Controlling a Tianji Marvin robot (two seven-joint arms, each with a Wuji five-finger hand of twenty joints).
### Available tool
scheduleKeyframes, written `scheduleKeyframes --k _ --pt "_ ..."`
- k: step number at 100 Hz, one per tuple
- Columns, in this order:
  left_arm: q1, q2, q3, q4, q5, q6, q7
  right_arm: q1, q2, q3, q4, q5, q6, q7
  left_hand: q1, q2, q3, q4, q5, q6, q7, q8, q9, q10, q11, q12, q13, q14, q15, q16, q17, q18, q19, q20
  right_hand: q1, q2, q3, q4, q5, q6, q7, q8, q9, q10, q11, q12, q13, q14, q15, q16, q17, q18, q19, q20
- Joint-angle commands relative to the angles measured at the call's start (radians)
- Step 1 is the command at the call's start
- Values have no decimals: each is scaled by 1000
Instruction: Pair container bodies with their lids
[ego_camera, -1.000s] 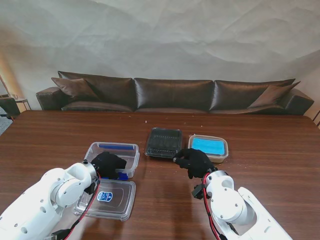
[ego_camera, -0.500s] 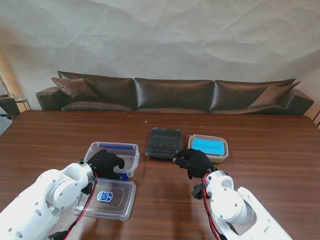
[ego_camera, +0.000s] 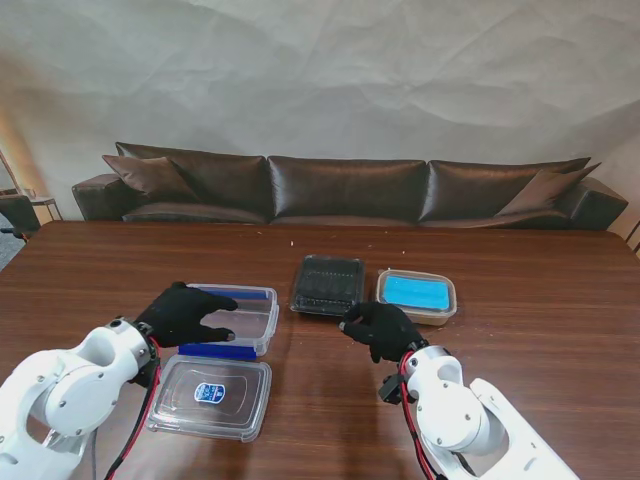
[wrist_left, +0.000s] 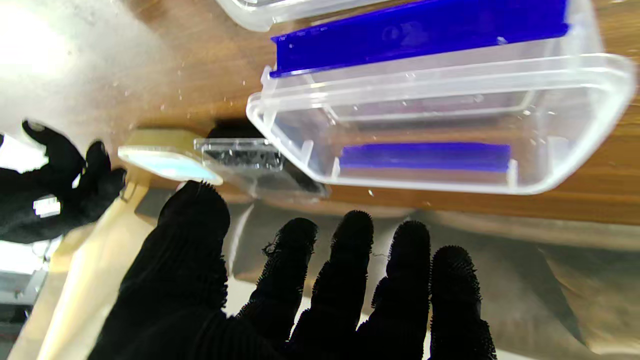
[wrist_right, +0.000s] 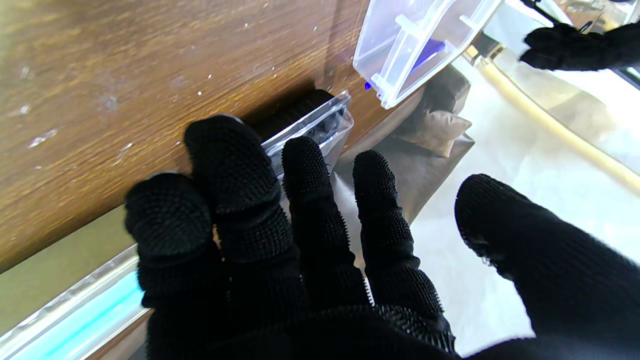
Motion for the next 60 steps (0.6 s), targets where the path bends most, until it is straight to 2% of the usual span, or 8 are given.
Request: scheduleKeyframes --k 1,16,32,40,50,60 --pt "54 2 -37 -39 -24 21 -7 -22 -1 -19 -28 -7 -9 22 48 44 -22 43 19 10 -4 -14 39 26 26 63 34 14 74 72 6 15 92 50 0 16 -19 11 -23 -21 -6 5 21 20 31 26 -16 16 33 4 -200 13 7 26" --pt "171 -6 -132 -102 -85 73 -13 -36 5 -50 -52 -17 -5 39 108 73 -35 51 58 33 6 -20 115 53 107 225 74 64 276 225 28 35 286 158 3 13 -9 12 -34 -36 -3 5 20 18 106 81 11 7 120 36 -154 7 70 50" --pt "275 -14 -196 -135 -120 137 -12 -49 16 -78 -82 -39 19 76 145 101 -38 57 48 50 -15 -53 148 76 223 429 97 103 480 364 43 44 444 264 0 20 -6 16 -58 -51 -3 1 19 5 192 142 70 -26 221 59 -63 -9 157 71" --pt "316 -18 -215 -143 -135 175 -12 -56 19 -92 -94 -48 42 85 165 122 -39 60 41 67 -25 -76 172 77 313 534 138 110 592 429 87 62 490 319 3 23 5 19 -78 -53 -4 -6 22 -3 255 188 114 -57 287 71 -3 -22 210 74" --pt "353 -26 -225 -143 -176 228 8 -68 19 -110 -105 -45 79 86 187 147 -45 63 54 83 -23 -101 215 74 445 659 219 119 747 503 181 103 559 437 9 22 28 23 -128 -52 -2 -31 32 -12 338 250 119 -100 421 116 78 -37 279 64" --pt "373 -32 -228 -141 -229 286 15 -74 17 -129 -112 -31 118 88 208 172 -43 65 67 96 -24 -120 266 71 562 742 310 114 885 541 288 146 634 527 3 27 42 27 -192 -29 -8 -51 71 -32 403 299 123 -160 554 161 188 -53 345 33"
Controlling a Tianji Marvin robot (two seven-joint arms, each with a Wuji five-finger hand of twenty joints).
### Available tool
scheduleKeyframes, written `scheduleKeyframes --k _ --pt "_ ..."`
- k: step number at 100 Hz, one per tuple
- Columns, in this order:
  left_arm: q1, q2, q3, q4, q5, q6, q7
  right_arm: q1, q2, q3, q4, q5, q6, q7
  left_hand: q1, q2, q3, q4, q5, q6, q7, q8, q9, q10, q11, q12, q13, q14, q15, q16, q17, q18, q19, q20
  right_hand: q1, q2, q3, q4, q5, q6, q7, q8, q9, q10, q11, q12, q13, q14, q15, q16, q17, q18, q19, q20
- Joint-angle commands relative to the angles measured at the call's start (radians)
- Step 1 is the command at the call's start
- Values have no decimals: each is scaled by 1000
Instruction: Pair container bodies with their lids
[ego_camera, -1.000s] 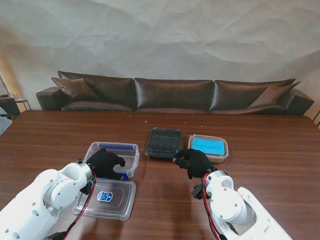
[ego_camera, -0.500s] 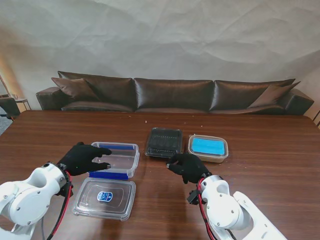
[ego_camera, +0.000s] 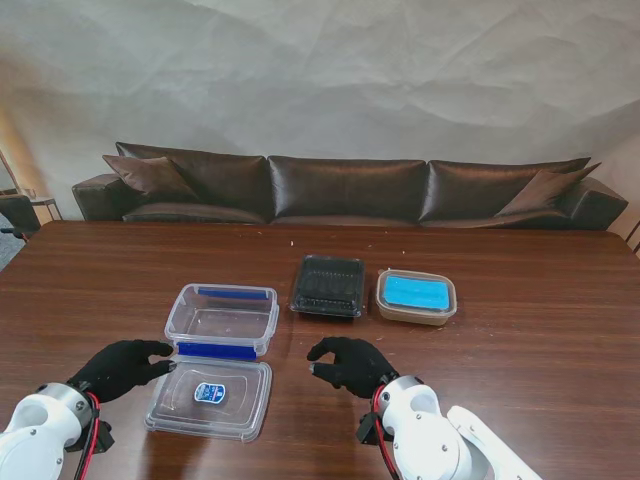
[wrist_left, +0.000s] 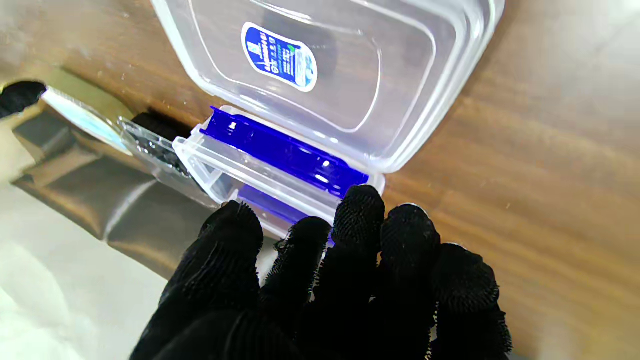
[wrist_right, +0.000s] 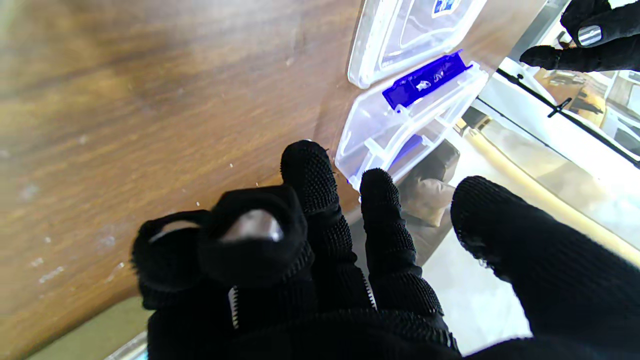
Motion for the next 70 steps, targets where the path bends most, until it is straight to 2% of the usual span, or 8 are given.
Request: scheduleKeyframes --k 1,9,20,25,40,50,61,70 --pt "16 -11 -2 9 -1 17 -22 -19 -8 -19 -7 13 13 17 51 55 -5 32 8 22 -15 -17 47 16 75 48 57 38 105 35 65 15 87 49 1 21 24 28 -49 0 5 -21 47 -33 49 42 45 -44 96 34 195 -35 92 -21" --pt "22 -11 -3 12 -20 49 -32 -18 -14 -36 -5 41 33 8 72 67 -10 31 0 33 -24 -35 86 -2 156 95 132 11 201 38 153 28 148 77 0 25 37 31 -80 15 4 -28 92 -42 74 60 47 -76 165 62 271 -35 128 -51" --pt "24 -9 1 20 -39 84 -51 -7 -23 -65 14 69 50 -8 89 72 -13 31 -15 42 -33 -53 118 -9 212 124 176 -1 265 38 194 41 176 76 -1 27 55 36 -95 18 12 -29 139 -54 83 67 48 -103 216 85 345 -39 154 -83" --pt "23 -6 2 23 -36 96 -65 0 -28 -80 26 84 56 -15 96 73 -14 31 -27 48 -40 -66 133 -25 247 143 201 -23 304 36 220 40 194 72 -3 25 63 38 -97 17 15 -28 148 -54 83 71 48 -110 230 92 352 -44 169 -89" --pt "17 1 -5 40 -17 118 -100 29 -36 -121 68 107 77 -18 107 69 2 33 -36 24 -38 -82 179 -61 352 199 266 -68 408 32 275 43 237 57 -11 25 77 43 -108 21 19 -31 184 -73 103 91 49 -157 284 122 365 -120 251 -79" --pt "9 8 -15 48 -17 133 -142 45 -40 -140 90 120 90 -18 111 67 16 34 -28 -1 -32 -84 200 -75 389 217 291 -81 442 20 298 48 255 41 -13 23 89 47 -111 26 20 -31 224 -86 126 105 50 -185 325 146 373 -169 304 -62" --pt "-2 15 -22 57 -8 143 -177 59 -44 -154 107 133 99 -16 104 60 60 31 -28 14 -31 -91 206 -81 397 224 297 -89 456 -4 305 43 270 17 -13 20 104 51 -113 31 24 -31 266 -102 158 126 51 -223 371 176 381 -220 355 -44" --pt "-8 20 -28 61 0 152 -202 41 -34 -143 67 127 129 8 100 61 67 30 -25 28 -29 -91 212 -83 400 225 304 -86 459 -4 310 47 271 16 -17 19 107 53 -109 42 25 -31 297 -111 171 135 52 -239 391 191 385 -244 378 -36"
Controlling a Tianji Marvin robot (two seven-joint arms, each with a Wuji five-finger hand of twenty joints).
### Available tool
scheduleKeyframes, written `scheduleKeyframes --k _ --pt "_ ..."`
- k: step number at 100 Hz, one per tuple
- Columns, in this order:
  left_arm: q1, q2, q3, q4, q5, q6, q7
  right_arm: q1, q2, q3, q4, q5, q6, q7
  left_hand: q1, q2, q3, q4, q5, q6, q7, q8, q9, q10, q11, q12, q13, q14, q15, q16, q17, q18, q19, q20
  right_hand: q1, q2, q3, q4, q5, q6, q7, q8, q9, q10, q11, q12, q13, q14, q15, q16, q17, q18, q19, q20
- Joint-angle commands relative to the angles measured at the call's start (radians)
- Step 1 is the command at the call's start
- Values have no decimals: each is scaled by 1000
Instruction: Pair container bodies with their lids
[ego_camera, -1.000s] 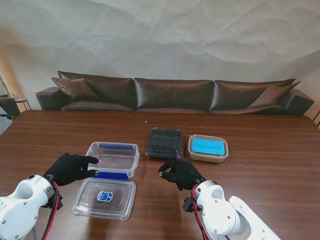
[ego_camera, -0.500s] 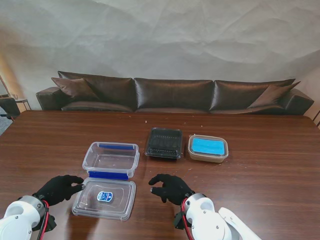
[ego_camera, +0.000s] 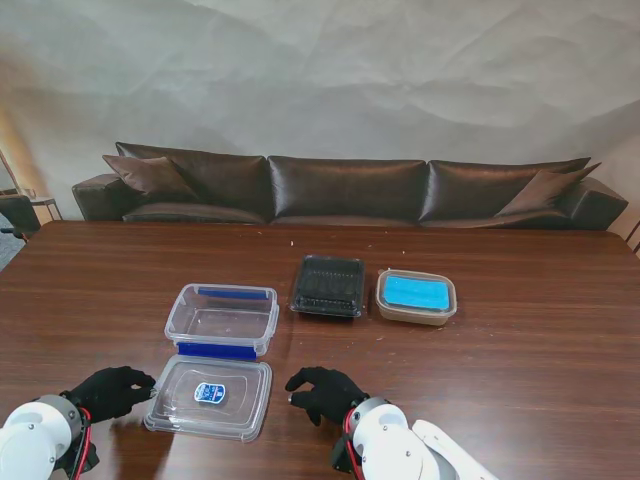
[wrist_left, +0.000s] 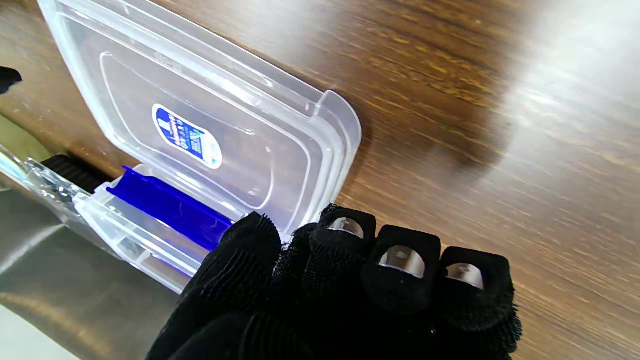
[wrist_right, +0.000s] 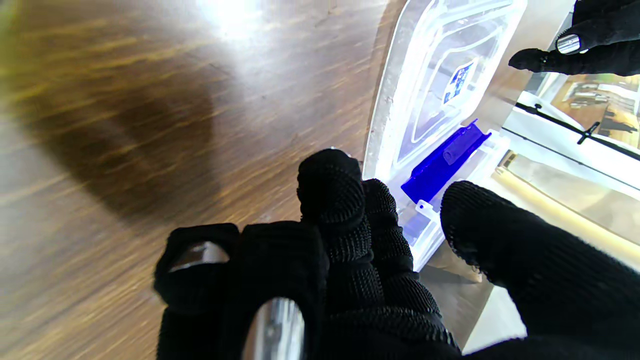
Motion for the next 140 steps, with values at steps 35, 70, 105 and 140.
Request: scheduleKeyframes --k 35,70,105,140 --pt "-36 19 2 27 57 41 -90 14 8 -22 -36 -2 91 73 9 46 9 17 -27 41 -16 -16 26 1 32 22 33 -4 86 -7 11 4 50 -31 -33 8 52 37 -14 45 18 -10 162 9 82 46 15 -155 122 56 402 -94 233 42" --pt "-55 20 30 61 47 51 -88 76 -4 -81 15 24 111 77 9 55 -9 18 -23 28 -14 -18 22 3 33 26 25 -3 84 -3 3 3 44 -29 -37 15 49 39 -21 34 5 -16 162 6 81 52 16 -158 118 67 402 -100 233 53" --pt "-65 20 48 68 35 58 -80 119 -23 -124 57 44 127 62 2 66 -39 20 -26 5 -16 -20 17 4 31 28 21 -2 83 -1 -5 0 39 -26 -42 22 40 40 -24 31 8 -14 159 5 78 53 16 -159 117 70 402 -101 233 54" --pt "-82 20 64 83 26 55 -74 150 -40 -152 101 71 126 50 7 72 -58 23 -16 -43 -2 -9 7 3 29 31 11 -9 80 2 -13 -5 34 -23 -43 26 35 40 -31 32 11 -13 157 6 74 53 16 -156 117 71 402 -101 233 54"
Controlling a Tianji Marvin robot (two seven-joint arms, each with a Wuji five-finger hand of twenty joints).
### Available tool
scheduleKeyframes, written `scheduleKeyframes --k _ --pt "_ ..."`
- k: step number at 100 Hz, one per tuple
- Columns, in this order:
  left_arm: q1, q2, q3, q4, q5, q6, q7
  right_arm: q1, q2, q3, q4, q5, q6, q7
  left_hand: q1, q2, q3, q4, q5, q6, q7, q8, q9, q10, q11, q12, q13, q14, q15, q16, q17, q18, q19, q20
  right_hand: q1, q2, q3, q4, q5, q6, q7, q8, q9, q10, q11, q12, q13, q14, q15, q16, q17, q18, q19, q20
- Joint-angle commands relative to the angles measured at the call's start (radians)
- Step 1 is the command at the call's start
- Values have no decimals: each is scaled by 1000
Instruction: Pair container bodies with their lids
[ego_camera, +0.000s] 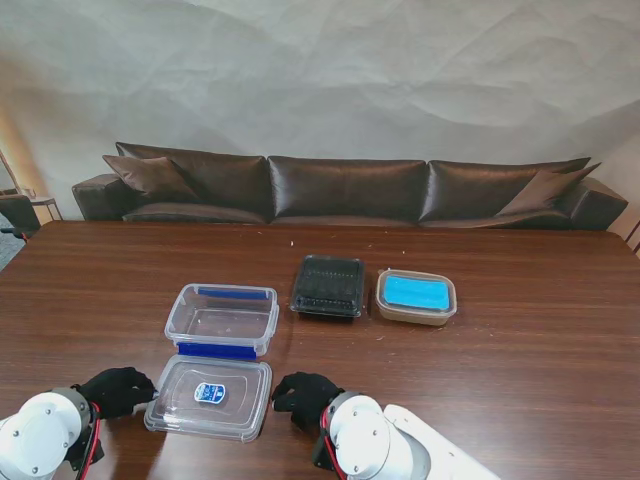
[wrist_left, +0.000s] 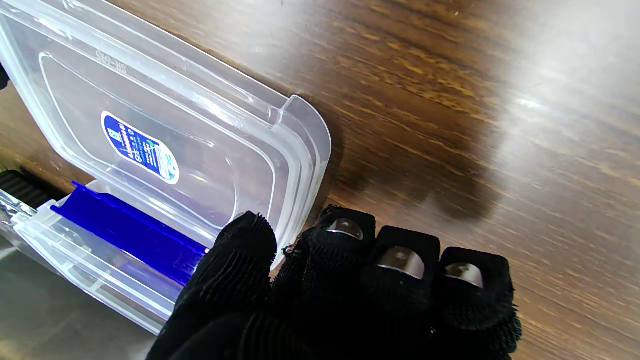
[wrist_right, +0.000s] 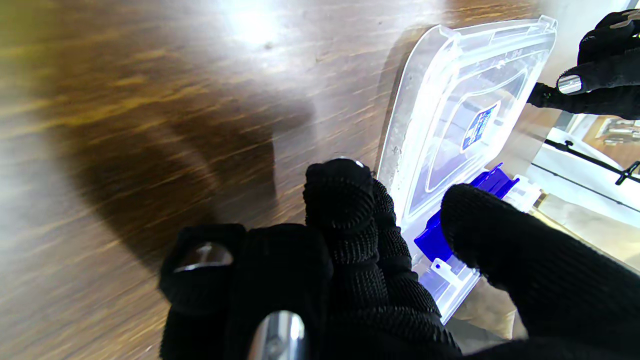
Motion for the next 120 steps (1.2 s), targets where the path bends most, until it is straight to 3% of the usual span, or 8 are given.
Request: scheduleKeyframes --k 1,65,120 --pt "3 -2 6 5 -8 0 -19 0 -9 -10 15 6 0 15 8 60 -15 23 -3 -82 -6 0 7 5 25 16 14 -8 70 10 -10 -6 34 -13 -28 15 14 31 -30 11 -3 -6 107 48 48 16 5 -130 91 18 399 -36 229 48" --pt "-20 -2 50 41 -40 2 -5 4 -23 -22 35 41 -3 2 20 50 -27 23 39 -119 21 32 -5 10 21 18 1 -3 64 15 -29 -10 21 -5 -25 19 11 32 -27 9 3 -4 111 47 49 15 5 -126 91 20 399 -36 229 48" --pt "36 -18 14 -8 -89 -18 52 -25 -37 2 29 99 -43 -29 27 18 -12 20 74 -125 39 82 -4 16 19 17 -5 5 58 18 -49 -7 4 2 -19 17 14 31 -19 5 7 -2 108 50 49 14 4 -119 91 18 397 -32 229 44"
